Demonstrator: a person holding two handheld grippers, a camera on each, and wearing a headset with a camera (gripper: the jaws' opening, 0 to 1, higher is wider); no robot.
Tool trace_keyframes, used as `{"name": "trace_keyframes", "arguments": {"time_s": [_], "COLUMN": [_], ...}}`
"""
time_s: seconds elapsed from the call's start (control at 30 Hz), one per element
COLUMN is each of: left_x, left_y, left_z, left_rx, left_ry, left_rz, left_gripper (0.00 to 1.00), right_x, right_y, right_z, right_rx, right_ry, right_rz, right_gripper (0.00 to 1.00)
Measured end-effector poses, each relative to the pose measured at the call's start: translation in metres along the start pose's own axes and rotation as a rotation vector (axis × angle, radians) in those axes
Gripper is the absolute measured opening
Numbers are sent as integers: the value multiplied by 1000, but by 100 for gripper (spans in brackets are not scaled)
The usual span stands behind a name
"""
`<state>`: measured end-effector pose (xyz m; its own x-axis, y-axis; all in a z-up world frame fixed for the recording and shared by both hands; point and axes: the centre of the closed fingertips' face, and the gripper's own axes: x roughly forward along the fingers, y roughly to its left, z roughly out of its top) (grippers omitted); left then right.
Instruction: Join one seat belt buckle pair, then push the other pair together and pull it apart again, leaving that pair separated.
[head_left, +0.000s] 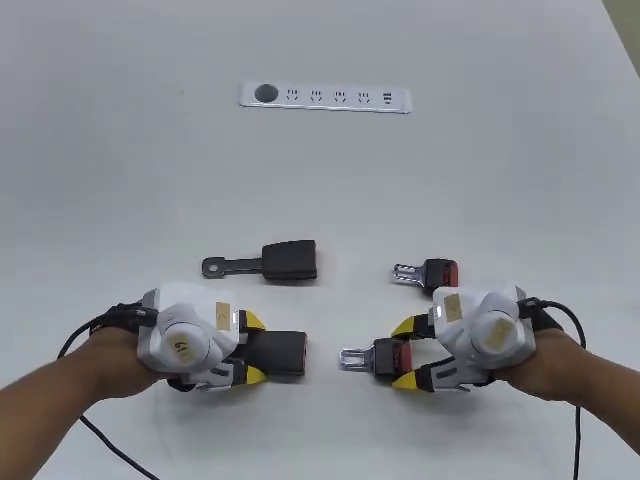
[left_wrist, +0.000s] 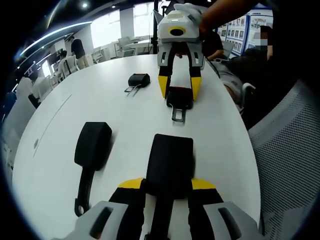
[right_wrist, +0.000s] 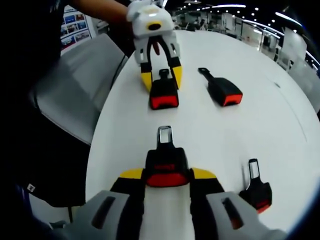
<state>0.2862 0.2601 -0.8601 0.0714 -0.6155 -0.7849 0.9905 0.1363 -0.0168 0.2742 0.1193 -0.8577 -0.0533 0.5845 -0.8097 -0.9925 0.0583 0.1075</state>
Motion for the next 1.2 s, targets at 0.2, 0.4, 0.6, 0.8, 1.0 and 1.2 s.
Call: {"name": "trace_keyframes", "arguments": {"time_s": [0.2,0.4,0.6,0.8,1.0,1.2], "left_x": [0,0,0,0,0,0], "left_y": [0,0,0,0,0,-1], "left_z": [0,1,1,1,1,0], "left_rx": [-2,-1,0,2,4,8], "left_ry": [4,8,10,12,13,19], "left_rz": [3,3,2,1,2,1], "left_gripper": [34,34,34,34,34,34], "right_x": [8,16,22,26,30,34], "right_y": [1,0,0,0,-1,-2], "right_z": [9,20,28,35,41,44], "right_rx": [-4,15,33,29,14,7], "right_ry": [-3,-27,-51,-61,-61,-56], "right_rz": [-3,-4,-8,-7,-11,-8], "right_gripper": [35,35,35,35,35,35]}}
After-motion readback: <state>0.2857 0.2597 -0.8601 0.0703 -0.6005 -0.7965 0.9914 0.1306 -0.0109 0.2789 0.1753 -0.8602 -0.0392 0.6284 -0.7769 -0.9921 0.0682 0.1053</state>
